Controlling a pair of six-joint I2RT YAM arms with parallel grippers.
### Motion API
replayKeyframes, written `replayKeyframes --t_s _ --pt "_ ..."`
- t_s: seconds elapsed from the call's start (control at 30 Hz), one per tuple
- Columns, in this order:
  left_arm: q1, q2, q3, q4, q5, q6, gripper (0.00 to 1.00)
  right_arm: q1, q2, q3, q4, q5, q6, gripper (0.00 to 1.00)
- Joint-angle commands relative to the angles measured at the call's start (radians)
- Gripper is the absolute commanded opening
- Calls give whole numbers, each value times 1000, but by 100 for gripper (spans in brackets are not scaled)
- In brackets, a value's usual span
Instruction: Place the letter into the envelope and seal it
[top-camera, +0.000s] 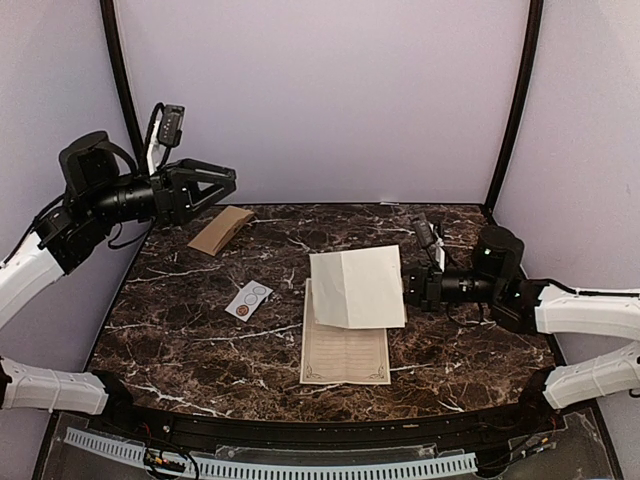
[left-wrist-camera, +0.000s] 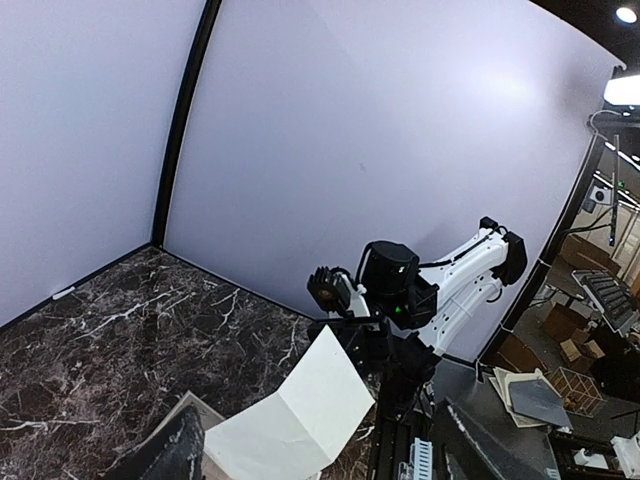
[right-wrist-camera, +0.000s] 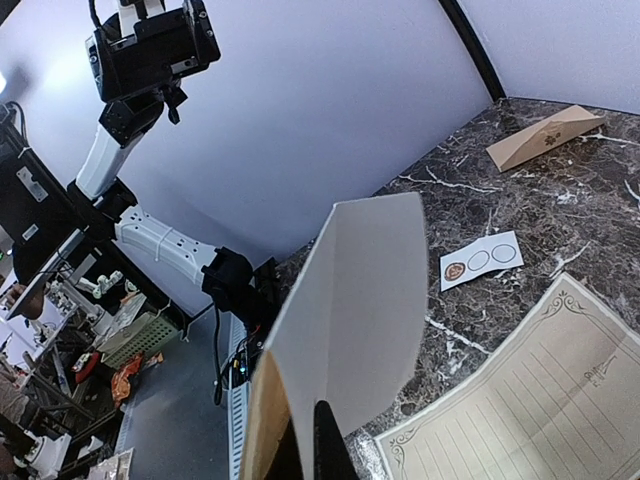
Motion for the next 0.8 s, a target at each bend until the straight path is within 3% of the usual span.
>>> replayKeyframes --t_s 0.0,0.3,0.53,0.77 --pt "2 73 34 -90 -28 92 77 8 18 49 -17 -35 -28 0" --pt "-158 286 119 -213 -49 278 79 11 58 113 -139 -130 -74 0" --pt "-217 406 133 -200 68 313 80 28 118 164 -245 -202 -122 0" --pt "-252 481 116 -198 101 319 80 59 180 214 -302 -246 -163 0"
